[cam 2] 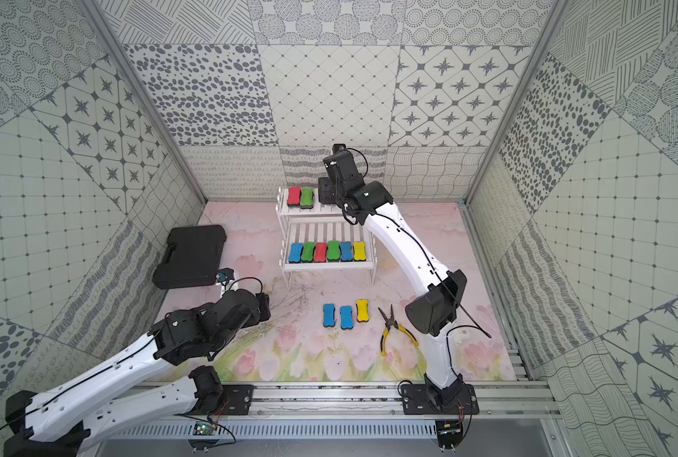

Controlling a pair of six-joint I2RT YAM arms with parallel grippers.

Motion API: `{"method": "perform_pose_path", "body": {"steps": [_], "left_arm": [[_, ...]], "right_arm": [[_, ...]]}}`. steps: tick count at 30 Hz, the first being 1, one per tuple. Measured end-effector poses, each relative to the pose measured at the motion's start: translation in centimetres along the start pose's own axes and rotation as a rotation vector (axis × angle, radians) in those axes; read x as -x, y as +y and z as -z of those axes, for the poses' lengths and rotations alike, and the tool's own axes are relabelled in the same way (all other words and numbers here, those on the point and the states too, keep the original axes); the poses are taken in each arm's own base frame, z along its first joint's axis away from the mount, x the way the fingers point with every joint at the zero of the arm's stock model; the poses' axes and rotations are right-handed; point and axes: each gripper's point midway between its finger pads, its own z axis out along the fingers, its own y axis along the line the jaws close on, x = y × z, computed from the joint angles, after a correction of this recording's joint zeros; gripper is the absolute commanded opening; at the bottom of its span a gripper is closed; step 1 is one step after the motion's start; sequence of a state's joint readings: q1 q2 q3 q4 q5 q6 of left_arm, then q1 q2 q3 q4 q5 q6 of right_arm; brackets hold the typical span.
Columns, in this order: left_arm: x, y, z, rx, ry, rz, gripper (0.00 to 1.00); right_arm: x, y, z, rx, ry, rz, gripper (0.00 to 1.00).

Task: Remove the whiteboard erasers from the shelf
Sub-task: Pick up the whiteboard eraser from the shelf.

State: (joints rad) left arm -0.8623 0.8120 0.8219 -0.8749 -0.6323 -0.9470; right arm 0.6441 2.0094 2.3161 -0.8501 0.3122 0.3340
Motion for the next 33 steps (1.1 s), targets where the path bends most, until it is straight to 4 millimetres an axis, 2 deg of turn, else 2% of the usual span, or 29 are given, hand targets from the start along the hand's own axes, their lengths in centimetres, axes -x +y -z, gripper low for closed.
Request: {"method": "perform_pose_path", "body": {"steps": [7,10,14,18,22,27,30,33], "left_arm": [[0.2,-0.1,0.1,-0.003,-0.004,0.006,1.0],[0.5,-0.3,0.3,-0.009,-0.009,0.011,1.0],[0.8,-0.4,0.5,-0.016,-0.013,0.015,0.99],[1.0,-0.5,0.7,-0.021,-0.016,0.017,0.99],[1.6,-1.1,1.2,-0.044,-0.022,0.004,1.0],[2.5,-2.2,1.9,-0.093,-0.033,-0.017,1.0],[3.1,-3.0,2.3,-0.13,-0.045,-0.032,0.99],[3.5,-4.0,2.7,-0.175,-0.052,-0.052,0.99]], "right_arm": [[-2.5,-0.1,-2.9,-0.045,0.067,0.012,0.66],[-3.3,0.0,-3.7,-0.058,0.088,0.019,0.61],[-3.7,-0.1,-3.9,-0.069,0.099,0.005,0.49],[-2.8,0.0,-3.5,-0.062,0.075,-0.006,0.39],[-3.0,0.5,-3.4,-0.046,0.08,0.008,0.31],[-2.9,1.0,-2.9,-0.019,0.081,0.023,0.29],[-2.9,0.8,-1.6,-0.003,0.079,0.023,0.29],[-3.0,0.5,0.9,0.018,0.066,0.02,0.29]]}}
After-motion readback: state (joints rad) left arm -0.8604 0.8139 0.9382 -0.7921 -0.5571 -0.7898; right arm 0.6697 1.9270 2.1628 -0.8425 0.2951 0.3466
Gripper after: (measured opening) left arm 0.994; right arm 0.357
